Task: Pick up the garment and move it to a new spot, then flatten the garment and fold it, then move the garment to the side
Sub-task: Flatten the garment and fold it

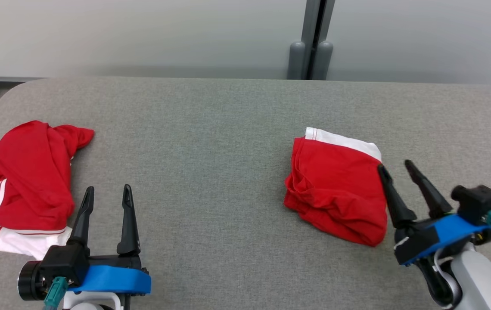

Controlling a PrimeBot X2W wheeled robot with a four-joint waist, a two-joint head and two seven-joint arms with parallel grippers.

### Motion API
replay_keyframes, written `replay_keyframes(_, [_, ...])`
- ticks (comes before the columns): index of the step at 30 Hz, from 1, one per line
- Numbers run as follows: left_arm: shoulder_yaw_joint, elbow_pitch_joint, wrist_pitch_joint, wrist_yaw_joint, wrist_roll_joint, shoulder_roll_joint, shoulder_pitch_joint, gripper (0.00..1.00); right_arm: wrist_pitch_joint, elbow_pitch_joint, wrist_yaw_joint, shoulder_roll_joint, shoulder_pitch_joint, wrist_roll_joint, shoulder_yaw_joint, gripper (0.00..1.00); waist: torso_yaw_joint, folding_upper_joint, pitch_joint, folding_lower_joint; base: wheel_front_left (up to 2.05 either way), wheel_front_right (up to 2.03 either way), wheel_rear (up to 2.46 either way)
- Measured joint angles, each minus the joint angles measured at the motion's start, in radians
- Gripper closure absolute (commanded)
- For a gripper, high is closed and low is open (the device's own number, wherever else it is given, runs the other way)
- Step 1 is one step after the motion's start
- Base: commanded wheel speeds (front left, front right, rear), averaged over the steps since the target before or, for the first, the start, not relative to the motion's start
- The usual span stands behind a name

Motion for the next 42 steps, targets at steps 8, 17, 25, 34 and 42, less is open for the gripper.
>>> replay_keyframes(8, [0.003,0.003,0.0,-0.007,0.022,0.0,0.014,0.0,0.0,-0.141,0.0,0.054,0.153,-0.131,-0.181,0.0,-0.035,0.0,-0.035,0.0,0.0,0.0,0.0])
replay_keyframes(17, [0.006,0.006,0.0,-0.01,0.054,0.0,0.043,0.0,0.0,-0.25,0.0,0.145,0.287,-0.242,-0.284,0.0,-0.067,-0.0001,-0.083,-0.0001,0.0,0.0,0.0])
replay_keyframes(25, [0.005,0.024,0.0,0.0,0.099,0.007,0.082,0.0,0.0,-0.291,0.0,0.206,0.371,-0.296,-0.313,0.0,-0.084,-0.0001,-0.118,-0.0001,0.0,0.0,0.0])
replay_keyframes(34, [0.011,0.038,0.0,0.014,0.107,0.018,0.107,0.0,0.0,-0.281,0.0,0.238,0.417,-0.347,-0.328,0.0,-0.077,0.0,-0.129,-0.0001,0.0,0.0,0.0])
replay_keyframes(42, [0.011,0.049,0.0,0.021,0.107,0.019,0.107,0.0,0.0,-0.275,0.0,0.246,0.417,-0.363,-0.331,0.0,-0.068,-0.0001,-0.12,0.0,0.0,0.0,0.0])
